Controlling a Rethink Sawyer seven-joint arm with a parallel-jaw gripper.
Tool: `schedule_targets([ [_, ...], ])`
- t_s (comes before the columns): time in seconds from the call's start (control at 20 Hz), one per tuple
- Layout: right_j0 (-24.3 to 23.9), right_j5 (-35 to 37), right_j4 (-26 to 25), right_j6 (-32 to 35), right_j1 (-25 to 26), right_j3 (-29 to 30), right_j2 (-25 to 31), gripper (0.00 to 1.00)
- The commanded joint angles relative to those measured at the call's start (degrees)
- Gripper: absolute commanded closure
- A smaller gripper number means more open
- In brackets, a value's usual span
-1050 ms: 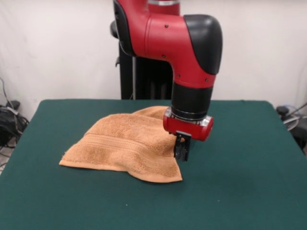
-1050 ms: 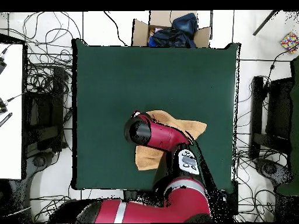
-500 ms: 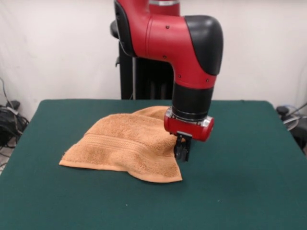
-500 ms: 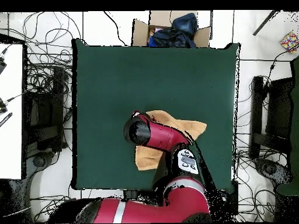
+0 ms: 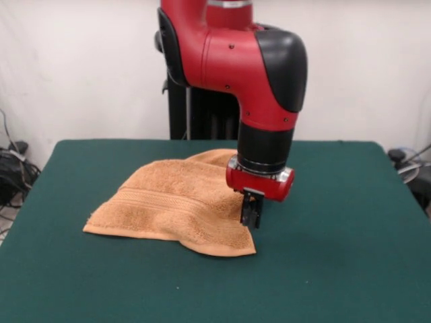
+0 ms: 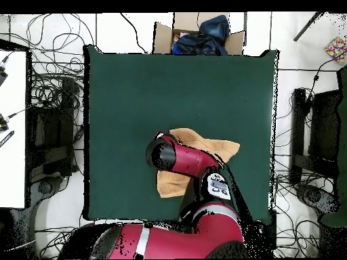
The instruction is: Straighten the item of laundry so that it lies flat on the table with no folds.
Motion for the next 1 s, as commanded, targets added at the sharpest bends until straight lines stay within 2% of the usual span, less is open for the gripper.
schedule_targets([
  [0.05,-2.27,1.37,-1.70,5.22,0.38,-1.70,0.69,1.00],
  [0.5,-4.51,-0.73,-2.52,4.94,2.94,-2.09,2.20,1.00],
  [0.7,-4.55,-0.16,-3.04,4.47,3.07,-2.77,1.70,1.00],
  [1.0,-3.41,-0.23,-3.09,5.09,6.92,-4.36,0.41,1.00],
])
